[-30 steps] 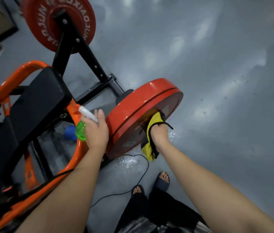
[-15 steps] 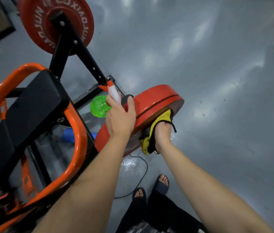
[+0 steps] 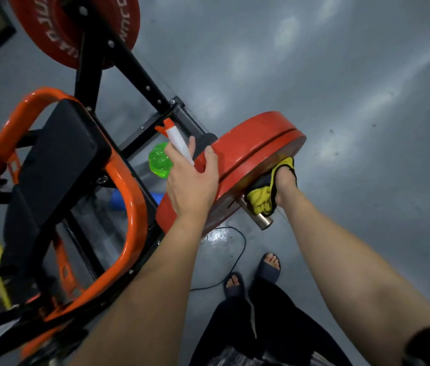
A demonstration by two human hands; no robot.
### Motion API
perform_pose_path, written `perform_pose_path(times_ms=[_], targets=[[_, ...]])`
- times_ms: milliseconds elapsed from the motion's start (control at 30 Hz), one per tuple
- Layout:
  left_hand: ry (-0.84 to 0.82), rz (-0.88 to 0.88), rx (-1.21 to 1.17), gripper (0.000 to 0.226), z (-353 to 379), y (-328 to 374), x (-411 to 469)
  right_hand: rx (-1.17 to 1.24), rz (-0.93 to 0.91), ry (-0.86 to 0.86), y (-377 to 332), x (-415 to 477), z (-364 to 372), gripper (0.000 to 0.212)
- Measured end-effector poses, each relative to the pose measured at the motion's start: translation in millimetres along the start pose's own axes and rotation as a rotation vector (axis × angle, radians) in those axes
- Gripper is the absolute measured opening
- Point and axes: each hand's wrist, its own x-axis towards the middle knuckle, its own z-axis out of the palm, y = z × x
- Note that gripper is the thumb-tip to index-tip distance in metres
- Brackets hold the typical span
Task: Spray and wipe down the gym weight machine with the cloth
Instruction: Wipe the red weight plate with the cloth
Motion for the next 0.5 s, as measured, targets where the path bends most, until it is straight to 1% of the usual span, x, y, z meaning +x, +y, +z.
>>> perform_pose_path(times_ms=[67, 133, 200, 233, 300, 367, 500], targets=[[-0.001, -0.003, -0.041, 0.053, -1.5, -7.1, 0.0, -0.095, -0.01, 0.015, 4.3, 14.1, -8.4, 0.054], [0.017, 0.0, -0.073, 0.051, -5.0, -15.2, 0.4, -0.136, -0.017, 0.0, 18.0, 50.1, -21.8, 0.057], [0.032, -0.004, -0.096, 0.05, -8.9, -26.0, -1.0, -0.163, -0.017, -0.073, 24.8, 51.8, -30.7, 0.06], [0.034, -0.005, -0.106, 0.049, -10.3, -31.2, -2.0, -0.216, -0.019, -0.095, 21.9, 32.9, -32.4, 0.057], [0.032, -0.01, -0.134, 0.049, -13.9, -41.5, -5.1, -0.336, -0.044, -0.14, 8.7, -45.2, -28.4, 0.055], [0.021, -0.021, -0.149, 0.05, -19.3, -50.6, -8.8, -0.385, -0.085, -0.17, 6.5, -82.3, -27.8, 0.056], [-0.022, -0.031, -0.192, 0.052, -36.2, -67.4, -16.3, -0.346, -0.242, -0.172, -2.9, -122.4, -26.2, 0.083]])
